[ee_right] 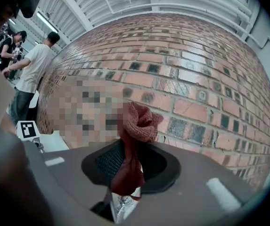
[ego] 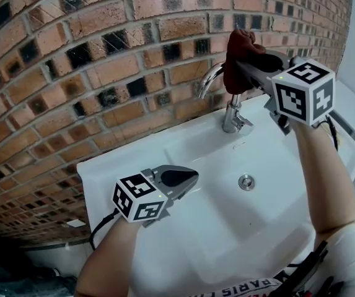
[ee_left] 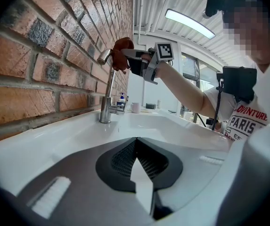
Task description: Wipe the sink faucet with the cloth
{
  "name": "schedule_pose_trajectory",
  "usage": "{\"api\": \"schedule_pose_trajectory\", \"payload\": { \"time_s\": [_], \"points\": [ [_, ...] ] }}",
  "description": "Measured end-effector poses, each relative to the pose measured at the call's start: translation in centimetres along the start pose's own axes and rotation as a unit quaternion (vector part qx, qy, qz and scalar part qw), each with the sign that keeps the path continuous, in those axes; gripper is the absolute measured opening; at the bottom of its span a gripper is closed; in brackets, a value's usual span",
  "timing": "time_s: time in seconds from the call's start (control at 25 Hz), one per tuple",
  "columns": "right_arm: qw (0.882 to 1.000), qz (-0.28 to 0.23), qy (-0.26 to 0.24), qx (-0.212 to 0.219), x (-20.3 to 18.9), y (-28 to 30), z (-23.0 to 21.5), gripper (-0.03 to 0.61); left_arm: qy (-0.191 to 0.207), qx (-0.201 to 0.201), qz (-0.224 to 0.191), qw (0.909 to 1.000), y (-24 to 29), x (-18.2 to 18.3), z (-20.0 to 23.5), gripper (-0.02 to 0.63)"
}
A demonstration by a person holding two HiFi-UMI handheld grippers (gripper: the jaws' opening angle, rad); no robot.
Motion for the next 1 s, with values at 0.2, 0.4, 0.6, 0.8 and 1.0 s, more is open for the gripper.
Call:
{"api": "schedule_pose_trajectory", "payload": {
  "time_s": [0.2,0.4,0.6,0.8,1.0],
  "points": [
    [1.0,-0.001,0.024,-0.013,-1.2,0.1,-1.4,0.089,0.0,0.0,0.0,1.0,0.0,0.0,0.0,0.0],
    [0.999,0.002,0.043,-0.027,-2.8,0.2,-2.6,0.089,0.0,0.001,0.0,1.0,0.0,0.0,0.0,0.0],
    [0.998,0.007,0.061,-0.036,-4.4,0.6,-3.3,0.089,-0.001,0.001,0.001,1.0,0.0,0.0,0.1,0.0],
    [0.996,0.019,0.077,-0.043,-6.4,1.1,-3.7,0.088,0.0,0.0,0.0,1.0,0.0,0.0,0.1,0.0],
    [0.993,0.041,0.097,-0.044,-9.0,2.3,-3.8,0.087,-0.001,0.0,0.001,1.0,0.0,0.0,0.1,0.0]
  ]
}}
Point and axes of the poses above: the fingertips, and each gripper's own axes: y forward along the fingers, z to its left, x out of its top, the point moved 3 cm from there along -y, backward along the fingers, and after that the axes turned 12 degrees about z, right-handed, at the moved point
